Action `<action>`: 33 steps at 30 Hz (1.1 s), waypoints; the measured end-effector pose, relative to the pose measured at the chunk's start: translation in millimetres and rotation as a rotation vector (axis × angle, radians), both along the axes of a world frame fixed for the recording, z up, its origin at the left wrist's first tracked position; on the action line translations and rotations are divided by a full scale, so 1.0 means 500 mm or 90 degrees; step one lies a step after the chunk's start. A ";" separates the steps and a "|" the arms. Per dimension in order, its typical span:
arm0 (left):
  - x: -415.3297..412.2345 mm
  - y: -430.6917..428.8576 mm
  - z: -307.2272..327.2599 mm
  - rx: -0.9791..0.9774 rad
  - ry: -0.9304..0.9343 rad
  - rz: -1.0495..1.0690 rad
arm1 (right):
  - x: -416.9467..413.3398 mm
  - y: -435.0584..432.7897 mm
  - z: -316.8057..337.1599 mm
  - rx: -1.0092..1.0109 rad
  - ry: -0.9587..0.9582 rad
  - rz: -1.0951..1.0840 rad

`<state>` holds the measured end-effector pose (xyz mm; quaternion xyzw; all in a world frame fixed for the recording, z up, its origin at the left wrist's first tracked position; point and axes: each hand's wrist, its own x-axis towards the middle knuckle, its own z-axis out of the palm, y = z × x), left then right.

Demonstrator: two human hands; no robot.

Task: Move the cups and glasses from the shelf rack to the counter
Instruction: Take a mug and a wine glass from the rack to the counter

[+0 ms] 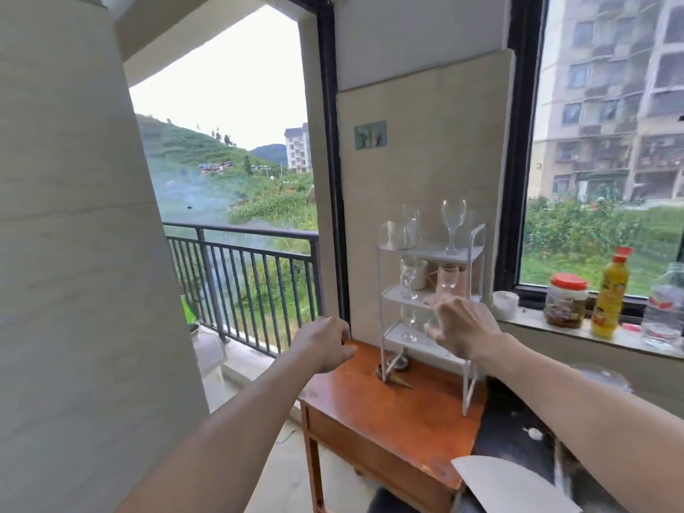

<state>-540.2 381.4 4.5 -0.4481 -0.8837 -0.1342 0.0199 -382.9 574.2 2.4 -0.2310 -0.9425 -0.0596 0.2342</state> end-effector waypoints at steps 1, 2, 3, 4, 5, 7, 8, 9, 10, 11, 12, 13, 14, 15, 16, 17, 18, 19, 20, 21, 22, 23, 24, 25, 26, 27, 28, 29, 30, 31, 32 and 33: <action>-0.017 0.028 -0.006 -0.001 -0.006 -0.013 | -0.017 0.028 0.001 -0.009 0.005 -0.018; -0.035 0.057 -0.012 0.000 -0.011 -0.022 | -0.035 0.056 0.003 -0.021 0.010 -0.037; -0.053 0.086 -0.018 0.000 -0.014 -0.028 | -0.054 0.085 0.005 -0.034 0.013 -0.047; -0.071 0.114 -0.023 -0.002 -0.016 -0.033 | -0.074 0.113 0.004 -0.046 0.013 -0.050; -0.088 0.143 -0.026 0.000 -0.018 -0.040 | -0.093 0.140 0.002 -0.054 0.014 -0.053; -0.124 0.202 -0.028 0.015 -0.029 -0.050 | -0.133 0.195 -0.001 -0.059 0.032 -0.063; -0.141 0.232 -0.025 0.022 -0.041 -0.053 | -0.155 0.223 -0.002 -0.070 0.042 -0.066; -0.159 0.264 -0.020 0.028 -0.056 -0.055 | -0.177 0.251 0.000 -0.087 0.053 -0.068; -0.177 0.295 -0.013 0.034 -0.066 -0.057 | -0.198 0.276 0.002 -0.103 0.065 -0.070; -0.196 0.325 -0.005 0.041 -0.072 -0.060 | -0.219 0.302 0.004 -0.118 0.082 -0.073; -0.214 0.355 0.002 0.054 -0.077 -0.063 | -0.238 0.327 0.006 -0.130 0.106 -0.081; -0.233 0.383 0.008 0.075 -0.086 -0.068 | -0.255 0.349 0.007 -0.140 0.135 -0.096; -0.251 0.410 0.012 0.102 -0.104 -0.074 | -0.270 0.369 0.008 -0.151 0.163 -0.114; -0.267 0.436 0.014 0.128 -0.126 -0.078 | -0.285 0.387 0.009 -0.170 0.185 -0.134; -0.281 0.459 0.014 0.151 -0.145 -0.079 | -0.300 0.402 0.008 -0.192 0.202 -0.151; -0.294 0.483 0.015 0.173 -0.159 -0.077 | -0.314 0.416 0.008 -0.213 0.218 -0.165; -0.305 0.505 0.018 0.195 -0.167 -0.076 | -0.328 0.429 0.010 -0.234 0.240 -0.177; -0.316 0.528 0.023 0.219 -0.176 -0.076 | -0.342 0.443 0.014 -0.254 0.269 -0.189; -0.327 0.552 0.030 0.244 -0.186 -0.074 | -0.356 0.459 0.020 -0.272 0.302 -0.203; -0.338 0.576 0.037 0.268 -0.195 -0.076 | -0.369 0.473 0.027 -0.292 0.339 -0.221; -0.349 0.602 0.042 0.289 -0.203 -0.081 | -0.382 0.487 0.031 -0.320 0.381 -0.240; -0.361 0.628 0.045 0.308 -0.214 -0.088 | -0.393 0.500 0.034 -0.356 0.423 -0.257; -0.371 0.653 0.047 0.326 -0.228 -0.094 | -0.405 0.514 0.035 -0.393 0.463 -0.272; -0.380 0.678 0.050 0.343 -0.244 -0.099 | -0.418 0.527 0.036 -0.428 0.497 -0.281; -0.389 0.701 0.053 0.357 -0.264 -0.102 | -0.431 0.539 0.037 -0.459 0.525 -0.285; -0.395 0.724 0.055 0.371 -0.288 -0.106 | -0.442 0.552 0.038 -0.483 0.551 -0.288; -0.401 0.744 0.058 0.389 -0.322 -0.108 | -0.452 0.565 0.040 -0.494 0.576 -0.291; -0.406 0.762 0.061 0.411 -0.366 -0.110 | -0.461 0.579 0.042 -0.494 0.596 -0.301; -0.410 0.777 0.064 0.433 -0.416 -0.111 | -0.469 0.590 0.045 -0.490 0.614 -0.313; -0.412 0.790 0.064 0.454 -0.463 -0.115 | -0.475 0.602 0.046 -0.485 0.632 -0.323; -0.414 0.802 0.064 0.468 -0.502 -0.120 | -0.479 0.612 0.047 -0.481 0.647 -0.330; -0.415 0.810 0.064 0.476 -0.534 -0.127 | -0.482 0.621 0.048 -0.478 0.660 -0.335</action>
